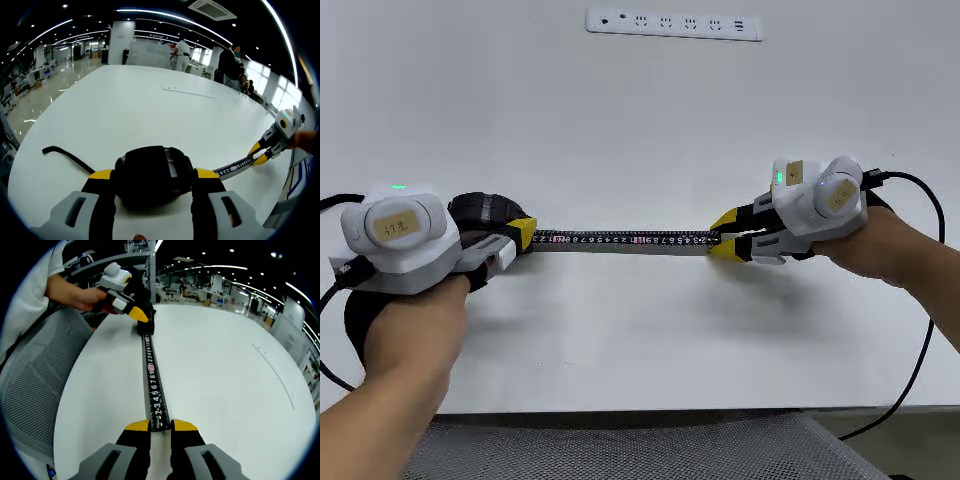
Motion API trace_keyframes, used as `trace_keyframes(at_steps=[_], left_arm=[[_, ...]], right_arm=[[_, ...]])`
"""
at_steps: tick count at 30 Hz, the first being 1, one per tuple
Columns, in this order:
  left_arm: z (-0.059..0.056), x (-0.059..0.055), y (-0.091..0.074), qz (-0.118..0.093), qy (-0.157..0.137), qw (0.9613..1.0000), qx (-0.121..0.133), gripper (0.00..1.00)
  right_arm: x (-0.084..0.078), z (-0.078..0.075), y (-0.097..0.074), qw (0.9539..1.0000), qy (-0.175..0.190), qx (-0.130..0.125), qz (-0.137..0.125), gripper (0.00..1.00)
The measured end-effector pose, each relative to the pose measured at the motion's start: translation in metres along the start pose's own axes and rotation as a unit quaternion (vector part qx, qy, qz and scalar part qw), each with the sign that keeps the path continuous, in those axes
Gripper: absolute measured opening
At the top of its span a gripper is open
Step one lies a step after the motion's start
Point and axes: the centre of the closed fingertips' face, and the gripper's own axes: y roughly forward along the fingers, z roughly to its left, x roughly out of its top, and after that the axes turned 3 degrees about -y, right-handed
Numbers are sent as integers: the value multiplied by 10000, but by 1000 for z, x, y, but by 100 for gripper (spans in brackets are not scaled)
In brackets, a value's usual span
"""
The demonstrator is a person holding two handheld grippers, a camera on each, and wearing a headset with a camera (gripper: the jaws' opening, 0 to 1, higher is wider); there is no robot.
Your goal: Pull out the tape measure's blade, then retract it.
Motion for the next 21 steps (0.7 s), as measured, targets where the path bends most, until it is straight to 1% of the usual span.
trace_keyframes(at_steps=[11, 18, 21], left_arm=[[0, 0, 0, 4, -67, 10000, -29, 56], [0, 0, 0, 7, -137, 9999, -45, 56], [0, 0, -1, 8, -158, 9999, -46, 56]], right_arm=[[12, 2, 13, 9999, 71, 42, -128, 11], [14, 2, 14, 9999, 82, 42, -122, 11], [17, 0, 15, 9998, 110, 31, -171, 11]])
